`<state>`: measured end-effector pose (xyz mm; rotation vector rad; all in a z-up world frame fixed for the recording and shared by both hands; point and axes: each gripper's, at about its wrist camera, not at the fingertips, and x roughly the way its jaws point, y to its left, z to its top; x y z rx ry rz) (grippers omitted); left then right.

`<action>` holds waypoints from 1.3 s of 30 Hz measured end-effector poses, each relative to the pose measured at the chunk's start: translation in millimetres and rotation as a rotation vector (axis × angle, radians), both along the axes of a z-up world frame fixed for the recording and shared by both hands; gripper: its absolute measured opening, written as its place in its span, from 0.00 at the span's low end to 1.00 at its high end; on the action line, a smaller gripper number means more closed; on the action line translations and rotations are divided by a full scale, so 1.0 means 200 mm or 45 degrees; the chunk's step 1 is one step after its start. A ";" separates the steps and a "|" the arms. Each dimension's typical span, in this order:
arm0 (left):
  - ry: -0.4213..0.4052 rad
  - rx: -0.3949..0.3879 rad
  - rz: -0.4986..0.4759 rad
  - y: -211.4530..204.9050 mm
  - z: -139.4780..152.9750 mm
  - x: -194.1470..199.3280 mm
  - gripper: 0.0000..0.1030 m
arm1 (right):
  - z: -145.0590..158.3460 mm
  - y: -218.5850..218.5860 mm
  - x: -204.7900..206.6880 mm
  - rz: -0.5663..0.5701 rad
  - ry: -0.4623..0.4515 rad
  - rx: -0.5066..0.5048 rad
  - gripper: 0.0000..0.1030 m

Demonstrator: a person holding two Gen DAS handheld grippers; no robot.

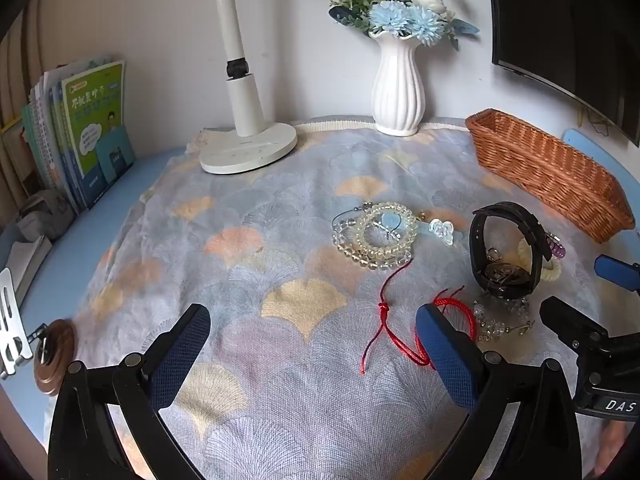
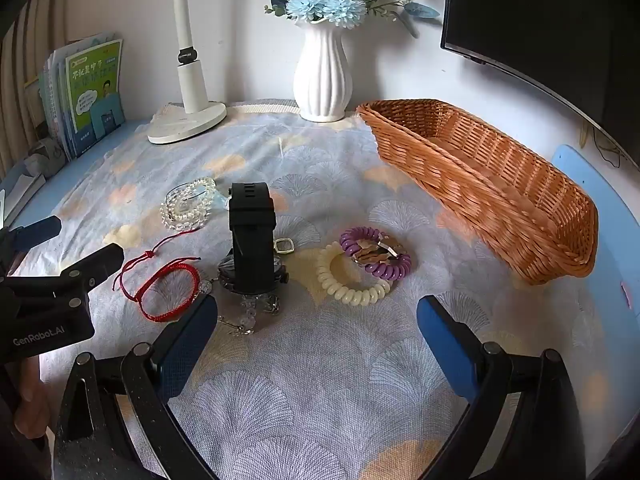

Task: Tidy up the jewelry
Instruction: 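Move the right tool toward the cream spiral hair tie while the left tool approaches the black watch, then close the right tool on the cream spiral hair tie while the left tool grasps the black watch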

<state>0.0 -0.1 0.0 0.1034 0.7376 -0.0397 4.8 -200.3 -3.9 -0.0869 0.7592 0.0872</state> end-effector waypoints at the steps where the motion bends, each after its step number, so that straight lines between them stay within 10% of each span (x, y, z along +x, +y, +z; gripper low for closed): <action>1: 0.000 0.001 -0.001 0.00 0.00 0.00 0.99 | 0.00 0.00 0.00 0.000 0.000 0.000 0.98; 15: 0.039 -0.096 -0.032 0.06 0.01 0.00 0.99 | 0.00 0.00 0.00 0.011 0.005 0.011 0.97; 24: 0.283 -0.193 -0.264 0.19 0.04 0.01 0.88 | 0.02 -0.12 0.01 0.100 0.113 0.235 0.71; 28: 0.330 -0.216 -0.369 0.09 0.03 0.08 0.62 | 0.05 -0.25 0.01 0.064 0.147 0.276 0.54; 39: 0.404 -0.421 -0.674 -0.30 0.16 0.25 0.59 | 0.09 -0.38 0.23 0.061 0.210 0.288 0.37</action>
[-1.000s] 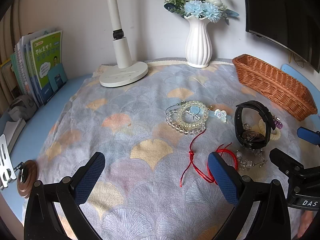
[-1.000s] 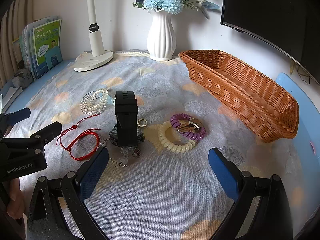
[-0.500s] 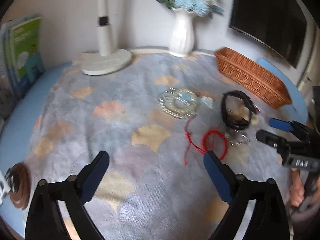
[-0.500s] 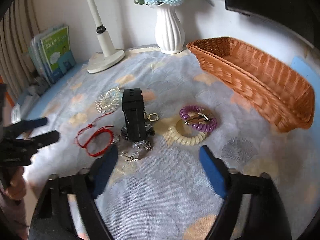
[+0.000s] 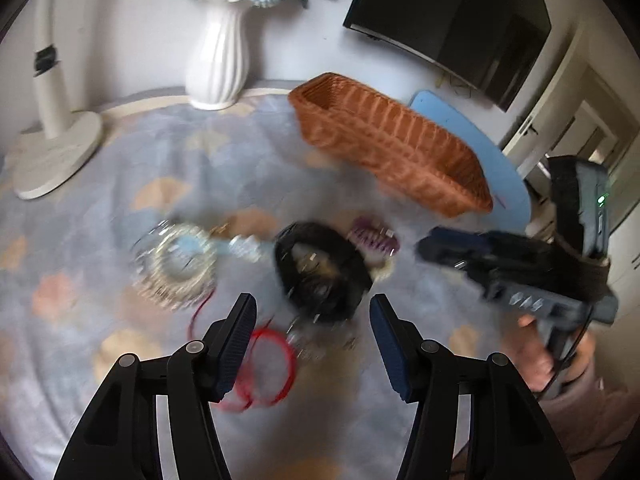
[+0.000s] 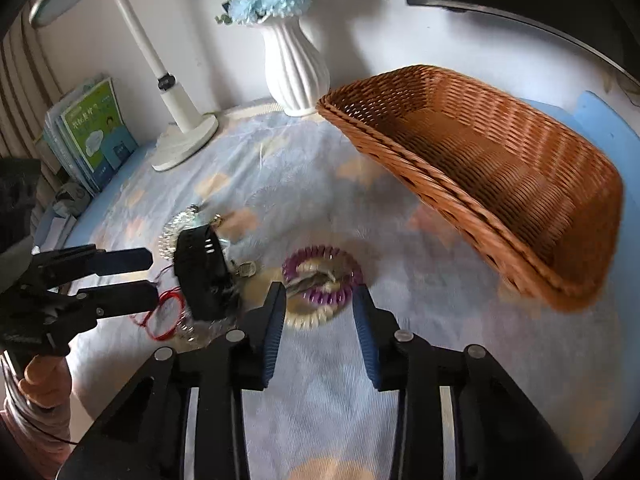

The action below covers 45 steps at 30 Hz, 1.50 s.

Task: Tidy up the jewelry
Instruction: 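Close the right tool on the cream spiral hair tie while the left tool grasps the black watch, then carry both items into the wicker basket and open both tools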

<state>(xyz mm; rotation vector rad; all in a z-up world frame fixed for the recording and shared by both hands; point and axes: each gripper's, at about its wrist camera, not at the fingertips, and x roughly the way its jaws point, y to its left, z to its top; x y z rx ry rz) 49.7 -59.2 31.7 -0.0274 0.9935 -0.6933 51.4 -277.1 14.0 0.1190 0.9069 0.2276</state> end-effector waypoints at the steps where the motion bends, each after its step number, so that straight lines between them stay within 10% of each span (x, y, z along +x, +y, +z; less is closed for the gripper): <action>1: 0.014 -0.009 0.005 -0.03 0.00 0.02 0.59 | -0.02 0.00 0.02 0.002 0.020 -0.005 0.36; 8: 0.114 -0.044 0.034 -0.13 -0.09 0.14 0.58 | -0.05 -0.04 -0.02 0.080 0.040 0.031 0.34; 15: 0.142 -0.047 0.053 -0.20 -0.15 0.20 0.22 | -0.09 0.10 -0.06 0.201 0.054 0.029 0.34; 24: 0.123 -0.032 0.045 -0.15 -0.14 0.22 0.16 | -0.12 0.23 0.06 0.272 0.050 -0.150 0.32; 31: 0.110 0.003 0.034 -0.12 -0.12 0.19 0.16 | -0.12 0.30 -0.12 0.427 0.034 -0.297 0.12; 38: 0.052 0.003 -0.011 -0.13 0.02 0.13 0.16 | 0.14 0.06 -0.31 0.496 -0.011 0.163 0.12; 45: -0.056 0.037 -0.120 -0.39 0.29 0.23 0.16 | 0.43 -0.28 -0.26 0.178 -0.242 0.004 0.12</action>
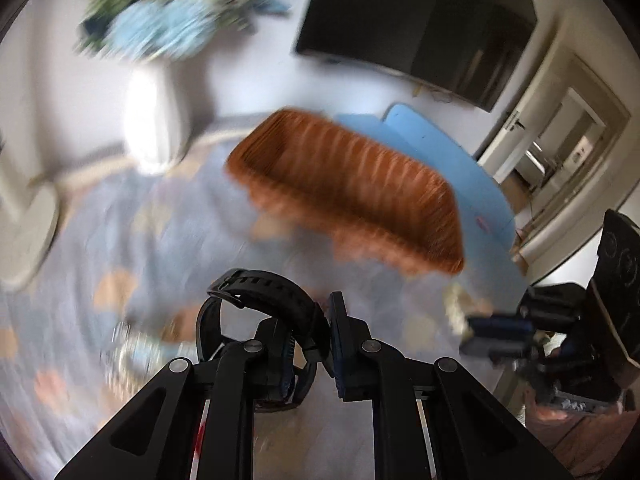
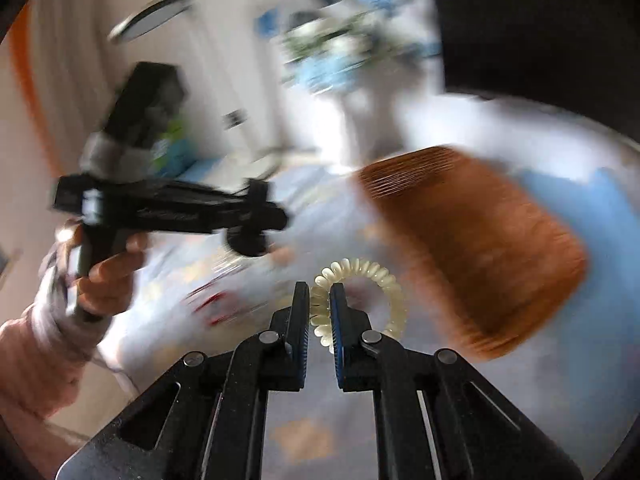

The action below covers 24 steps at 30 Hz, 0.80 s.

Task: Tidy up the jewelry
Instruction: 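Carry both items into the wicker basket and open both tools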

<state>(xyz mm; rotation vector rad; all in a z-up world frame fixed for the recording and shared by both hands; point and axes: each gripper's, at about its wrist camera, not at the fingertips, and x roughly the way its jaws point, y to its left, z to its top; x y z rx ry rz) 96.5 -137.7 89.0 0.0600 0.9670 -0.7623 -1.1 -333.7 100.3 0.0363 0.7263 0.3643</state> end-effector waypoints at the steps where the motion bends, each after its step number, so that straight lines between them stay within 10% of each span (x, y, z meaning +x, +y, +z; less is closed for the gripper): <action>1: -0.006 -0.002 -0.010 -0.04 0.02 0.02 0.16 | 0.01 -0.04 0.05 -0.061 -0.011 -0.034 0.12; 8: -0.001 -0.014 -0.146 -0.51 0.08 0.30 0.16 | -0.15 -0.27 0.44 -0.260 0.134 -0.099 0.12; 17: 0.187 0.134 -0.159 -0.82 -0.26 0.58 0.18 | -0.32 -0.36 0.58 -0.290 0.271 -0.071 0.13; 24: 0.211 0.024 -0.135 -0.69 -0.19 0.57 0.47 | -0.24 -0.42 0.48 -0.295 0.220 0.042 0.29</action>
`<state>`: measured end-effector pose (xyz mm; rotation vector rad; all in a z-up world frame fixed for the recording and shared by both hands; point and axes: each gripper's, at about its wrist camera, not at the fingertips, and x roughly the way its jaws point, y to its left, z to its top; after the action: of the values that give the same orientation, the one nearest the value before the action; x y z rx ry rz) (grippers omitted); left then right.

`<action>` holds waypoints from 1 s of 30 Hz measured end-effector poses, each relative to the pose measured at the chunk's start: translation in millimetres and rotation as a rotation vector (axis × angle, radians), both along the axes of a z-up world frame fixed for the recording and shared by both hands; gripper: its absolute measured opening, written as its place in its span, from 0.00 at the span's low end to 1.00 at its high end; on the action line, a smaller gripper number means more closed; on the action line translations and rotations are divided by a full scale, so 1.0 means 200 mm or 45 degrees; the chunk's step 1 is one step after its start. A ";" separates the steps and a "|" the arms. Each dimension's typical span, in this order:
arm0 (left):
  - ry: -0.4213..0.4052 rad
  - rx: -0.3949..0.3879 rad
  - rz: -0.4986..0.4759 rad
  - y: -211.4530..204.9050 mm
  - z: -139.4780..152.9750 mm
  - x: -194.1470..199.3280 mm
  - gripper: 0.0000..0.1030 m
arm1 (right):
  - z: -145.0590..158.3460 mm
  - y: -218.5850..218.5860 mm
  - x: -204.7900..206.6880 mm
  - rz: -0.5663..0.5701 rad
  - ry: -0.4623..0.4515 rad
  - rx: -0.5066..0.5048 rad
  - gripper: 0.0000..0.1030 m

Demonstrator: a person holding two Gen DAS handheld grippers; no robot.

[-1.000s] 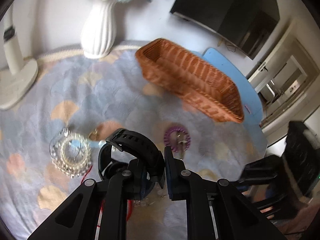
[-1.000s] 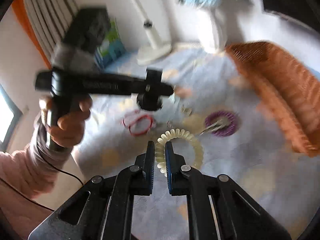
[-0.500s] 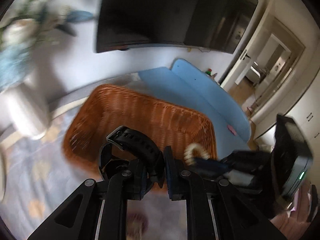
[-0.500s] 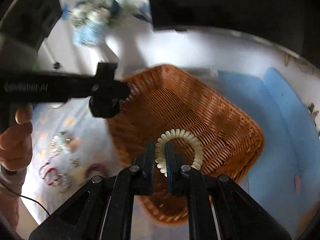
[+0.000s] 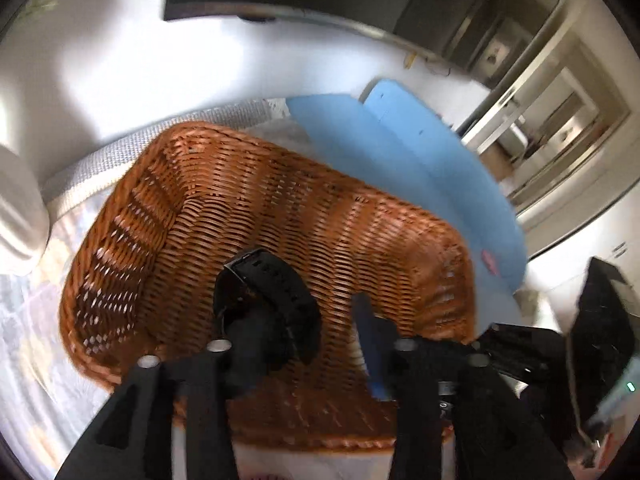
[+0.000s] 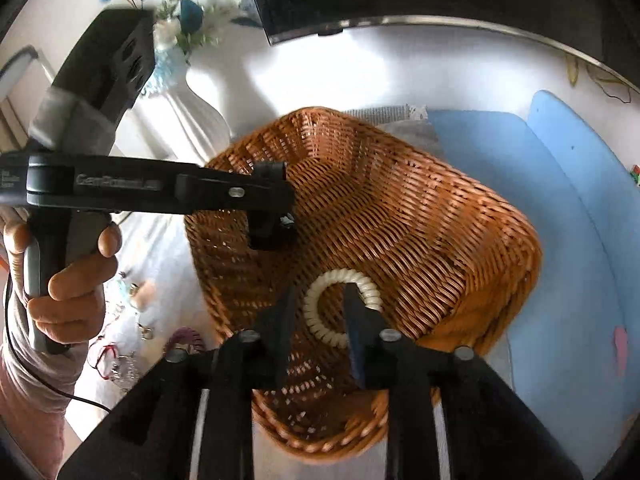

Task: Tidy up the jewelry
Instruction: 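Carry both items into the wicker basket and open both tools, then move both tools back over the remaining jewelry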

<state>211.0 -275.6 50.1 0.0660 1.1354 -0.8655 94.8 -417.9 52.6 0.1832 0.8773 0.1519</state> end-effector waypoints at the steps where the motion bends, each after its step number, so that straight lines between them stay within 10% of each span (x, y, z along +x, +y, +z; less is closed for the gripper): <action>1: -0.006 -0.006 0.005 0.01 0.02 -0.02 0.48 | 0.02 0.01 -0.02 0.001 -0.011 -0.002 0.30; 15: -0.181 -0.067 0.153 0.74 0.25 -0.40 0.49 | 0.10 0.46 -0.29 0.226 -0.046 0.046 0.30; 30: -0.027 0.091 0.275 1.34 -0.23 -0.80 0.46 | -0.20 1.01 -0.31 0.454 0.120 0.020 0.29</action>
<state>51.3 -6.9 3.3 0.0109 1.1305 -0.6313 32.4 -216.1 12.5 0.0466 0.9980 0.4858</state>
